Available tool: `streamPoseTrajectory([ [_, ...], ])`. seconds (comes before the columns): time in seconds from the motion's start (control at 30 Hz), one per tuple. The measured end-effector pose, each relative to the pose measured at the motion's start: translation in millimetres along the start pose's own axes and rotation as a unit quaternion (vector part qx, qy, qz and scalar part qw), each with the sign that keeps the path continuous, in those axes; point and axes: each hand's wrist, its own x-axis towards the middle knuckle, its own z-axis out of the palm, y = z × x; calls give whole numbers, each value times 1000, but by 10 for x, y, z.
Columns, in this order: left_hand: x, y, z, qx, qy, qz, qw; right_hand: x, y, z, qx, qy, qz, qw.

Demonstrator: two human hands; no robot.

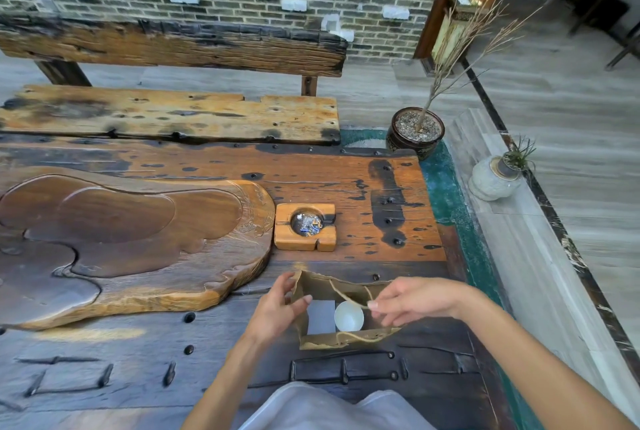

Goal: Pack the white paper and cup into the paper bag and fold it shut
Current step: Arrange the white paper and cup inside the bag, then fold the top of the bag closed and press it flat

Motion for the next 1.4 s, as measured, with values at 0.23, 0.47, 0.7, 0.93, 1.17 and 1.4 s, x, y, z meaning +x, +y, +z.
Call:
streamPoseTrajectory([
  [0.23, 10, 223, -243, -6, 9, -6, 1000, -283, 207, -379, 123, 76, -11, 989],
  [0.47, 351, 142, -261, -92, -41, -177, 979, 319, 643, -321, 311, 111, 71, 941],
  [0.7, 528, -77, -35, -149, -117, -257, 948, 800, 696, -137, 372, 36, 129, 919],
  [0.93, 563, -150, 109, -147, -139, -263, 943, 960, 705, -120, 386, 35, 131, 912],
  [1.17, 550, -365, 82, -132, -110, -166, 971, 985, 727, 40, 304, 114, 59, 944],
  [1.4, 638, -673, 180, 132, -49, -57, 988, 1033, 721, 271, 52, 248, 26, 967],
])
